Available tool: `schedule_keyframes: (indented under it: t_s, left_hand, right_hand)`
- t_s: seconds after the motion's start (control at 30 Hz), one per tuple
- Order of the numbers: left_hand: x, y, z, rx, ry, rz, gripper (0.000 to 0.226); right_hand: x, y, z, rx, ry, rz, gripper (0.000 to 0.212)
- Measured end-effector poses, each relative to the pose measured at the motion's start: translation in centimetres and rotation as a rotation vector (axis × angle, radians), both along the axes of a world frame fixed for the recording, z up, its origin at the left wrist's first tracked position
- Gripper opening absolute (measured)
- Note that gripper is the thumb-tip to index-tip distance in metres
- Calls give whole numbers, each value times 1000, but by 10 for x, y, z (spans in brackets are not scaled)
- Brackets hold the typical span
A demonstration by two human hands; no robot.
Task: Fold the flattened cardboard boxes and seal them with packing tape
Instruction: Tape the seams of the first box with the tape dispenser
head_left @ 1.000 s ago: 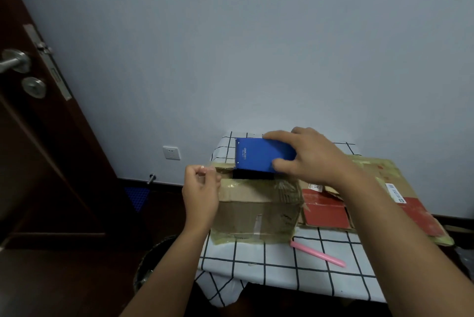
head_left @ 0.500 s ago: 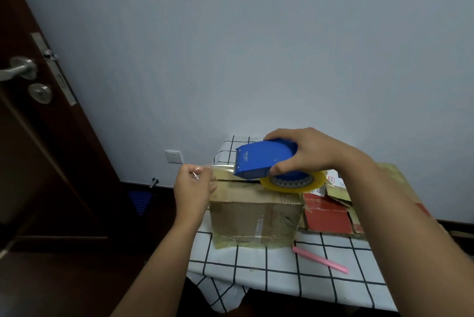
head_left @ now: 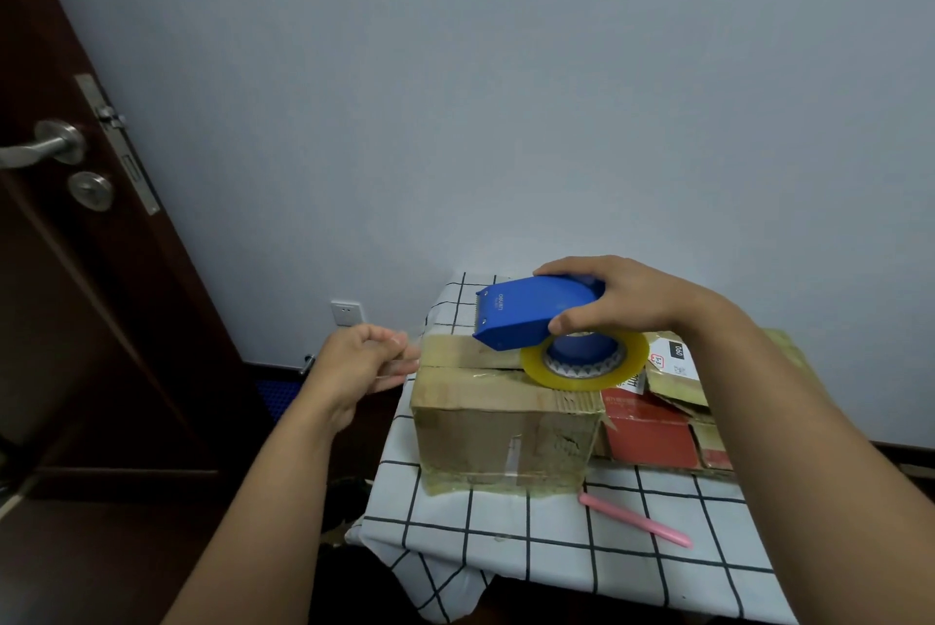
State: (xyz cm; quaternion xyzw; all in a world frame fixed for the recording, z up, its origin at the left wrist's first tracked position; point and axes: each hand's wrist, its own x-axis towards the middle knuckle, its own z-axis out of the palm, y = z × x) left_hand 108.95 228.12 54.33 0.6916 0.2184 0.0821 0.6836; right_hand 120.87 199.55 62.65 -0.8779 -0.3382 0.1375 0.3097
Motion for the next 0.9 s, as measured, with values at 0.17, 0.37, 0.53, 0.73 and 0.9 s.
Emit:
schedule_keyframes:
  t_s: [0.17,0.37,0.53,0.73,0.9]
  left_hand:
    - [-4,23,11,142,59,-158,7]
    - [4,27,3,-48,19,-82,4]
    - [4,20,-14,-132,63,-47,13]
    - [8,2,-15,-511,-135,-8,11]
    - [11,-8,-20,-486,-65,-8,12]
  right_hand:
    - [3,-1,-2,11,17,11,55]
    - [5,1,-4,23,17,24,54]
    - [6,1,-5,24,18,22,52]
    - [5,2,-5,41,9,4,51]
    - [1,-1,-4,67,-8,-7,57]
